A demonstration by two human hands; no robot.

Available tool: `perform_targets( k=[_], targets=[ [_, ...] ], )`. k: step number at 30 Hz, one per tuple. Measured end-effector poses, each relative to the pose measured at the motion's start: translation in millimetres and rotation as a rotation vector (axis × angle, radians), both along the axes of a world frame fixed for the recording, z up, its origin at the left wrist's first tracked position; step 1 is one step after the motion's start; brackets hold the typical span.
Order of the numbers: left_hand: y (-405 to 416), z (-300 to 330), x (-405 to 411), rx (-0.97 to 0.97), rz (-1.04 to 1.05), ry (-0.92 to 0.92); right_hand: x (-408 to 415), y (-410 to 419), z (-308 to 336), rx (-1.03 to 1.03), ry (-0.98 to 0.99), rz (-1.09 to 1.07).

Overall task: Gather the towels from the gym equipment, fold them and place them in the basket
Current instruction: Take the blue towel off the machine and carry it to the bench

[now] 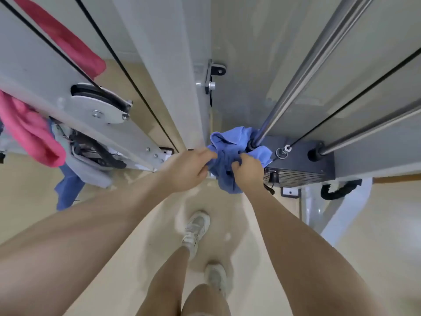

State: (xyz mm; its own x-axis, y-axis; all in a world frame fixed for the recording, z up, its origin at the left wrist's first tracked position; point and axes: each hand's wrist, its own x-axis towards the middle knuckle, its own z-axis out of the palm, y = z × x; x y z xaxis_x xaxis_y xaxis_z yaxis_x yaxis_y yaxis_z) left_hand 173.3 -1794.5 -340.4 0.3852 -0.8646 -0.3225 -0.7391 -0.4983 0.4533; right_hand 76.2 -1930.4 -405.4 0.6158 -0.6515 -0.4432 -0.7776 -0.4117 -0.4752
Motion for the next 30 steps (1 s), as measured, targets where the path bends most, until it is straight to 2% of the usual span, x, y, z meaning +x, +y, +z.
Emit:
perform_targets(
  k=[2,5,8,11,15,18,24,26,29,30],
  targets=[
    [7,17,-14,0.028,-0.014,-0.02,-16,2,26,0.125,-0.107,0.005],
    [27,60,-41,0.004,0.025,0.025,-45,21,95,0.327,-0.24,0.203],
    [66,107,-63,-0.054,0.029,0.05,-58,55,162,0.564,-0.159,0.38],
    [123,157,-67,-0.015,0.062,0.006,-47,102,222,0.657,-0.017,0.491],
    [226,203,-68,-0.018,0.364,0.149,-24,188,281,0.766,0.027,0.743],
    [309,226,-79,-0.058,0.669,0.227,9,271,298,0.629,0.006,0.965],
    [469,250,-87,-0.103,1.122,0.046,62,441,311,0.443,-0.191,1.199],
    [523,251,-80,-0.136,1.164,-0.018,77,491,311,0.433,-0.22,1.233],
    [602,245,-58,-0.108,1.101,-0.143,106,559,305,0.364,-0.23,1.292],
    [627,242,-48,-0.11,1.121,-0.118,117,582,302,0.345,-0.228,1.294]
  ],
)
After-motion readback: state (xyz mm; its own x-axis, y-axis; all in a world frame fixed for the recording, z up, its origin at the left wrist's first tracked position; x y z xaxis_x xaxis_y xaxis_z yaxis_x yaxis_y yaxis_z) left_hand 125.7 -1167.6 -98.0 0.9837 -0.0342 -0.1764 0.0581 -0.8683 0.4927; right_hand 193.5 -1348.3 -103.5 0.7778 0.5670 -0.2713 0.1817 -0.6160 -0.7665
